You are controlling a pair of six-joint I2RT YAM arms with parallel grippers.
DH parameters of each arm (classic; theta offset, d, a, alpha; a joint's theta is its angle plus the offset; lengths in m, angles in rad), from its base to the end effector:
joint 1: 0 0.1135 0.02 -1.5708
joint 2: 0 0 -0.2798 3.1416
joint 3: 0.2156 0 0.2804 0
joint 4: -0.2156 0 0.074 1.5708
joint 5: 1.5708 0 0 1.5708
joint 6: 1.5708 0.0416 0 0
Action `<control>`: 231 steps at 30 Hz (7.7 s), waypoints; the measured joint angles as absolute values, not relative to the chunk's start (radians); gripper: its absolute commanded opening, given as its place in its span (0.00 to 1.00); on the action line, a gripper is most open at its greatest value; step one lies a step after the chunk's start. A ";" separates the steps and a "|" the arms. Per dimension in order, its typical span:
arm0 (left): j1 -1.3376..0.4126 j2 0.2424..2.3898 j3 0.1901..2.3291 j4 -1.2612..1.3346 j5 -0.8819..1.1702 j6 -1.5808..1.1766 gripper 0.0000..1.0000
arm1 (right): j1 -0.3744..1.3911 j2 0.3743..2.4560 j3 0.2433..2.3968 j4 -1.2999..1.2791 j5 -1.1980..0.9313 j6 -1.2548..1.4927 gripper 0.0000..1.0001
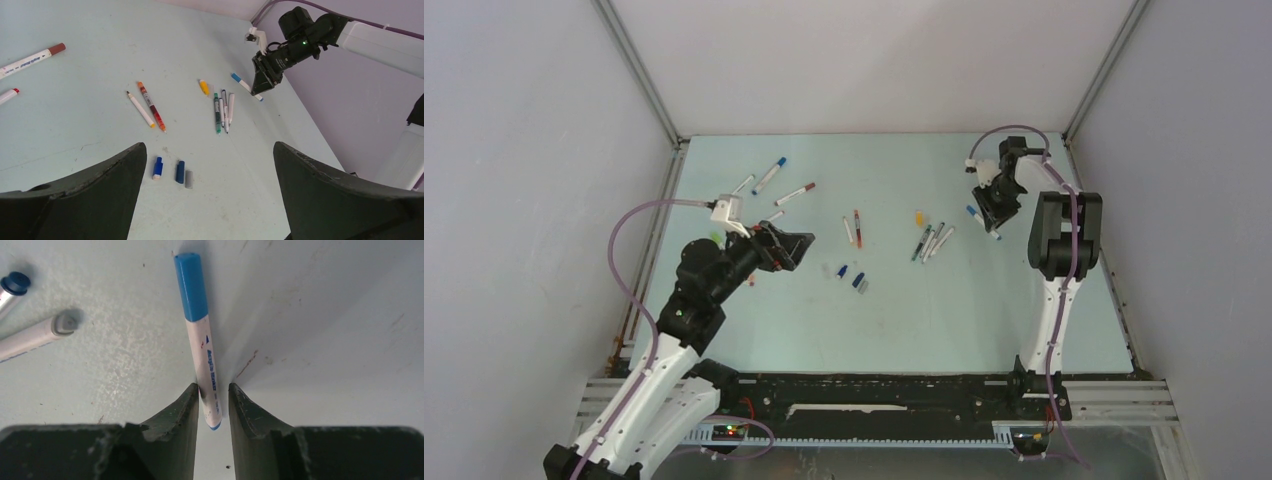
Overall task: Open the pen caps
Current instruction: Pick up the pen from the center of the board, then open the pen cap from the pen.
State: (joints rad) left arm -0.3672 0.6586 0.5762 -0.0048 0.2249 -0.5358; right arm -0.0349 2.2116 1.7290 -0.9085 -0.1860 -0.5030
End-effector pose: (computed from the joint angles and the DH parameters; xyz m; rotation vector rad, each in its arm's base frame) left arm 0.1747 -0.0771 0.3120 0.0326 1.7299 -0.8630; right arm 0.4783 -0.0090 0.1508 -0.6994 2.8282 0.1922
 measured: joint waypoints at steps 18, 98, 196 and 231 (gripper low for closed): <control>-0.368 0.752 0.518 0.124 0.337 -0.717 0.98 | 0.036 2.172 1.652 -0.830 -0.080 -0.505 0.00; -0.749 1.637 0.801 0.300 0.676 -1.088 0.40 | 0.746 1.202 0.846 -0.559 -0.241 -0.918 0.00; -1.063 1.042 0.667 0.480 -0.141 -0.481 1.00 | 0.080 1.058 0.694 0.421 -1.182 0.984 0.00; -0.940 1.433 0.846 0.517 0.512 -0.799 0.00 | 0.133 1.087 0.695 0.347 -1.278 0.839 0.00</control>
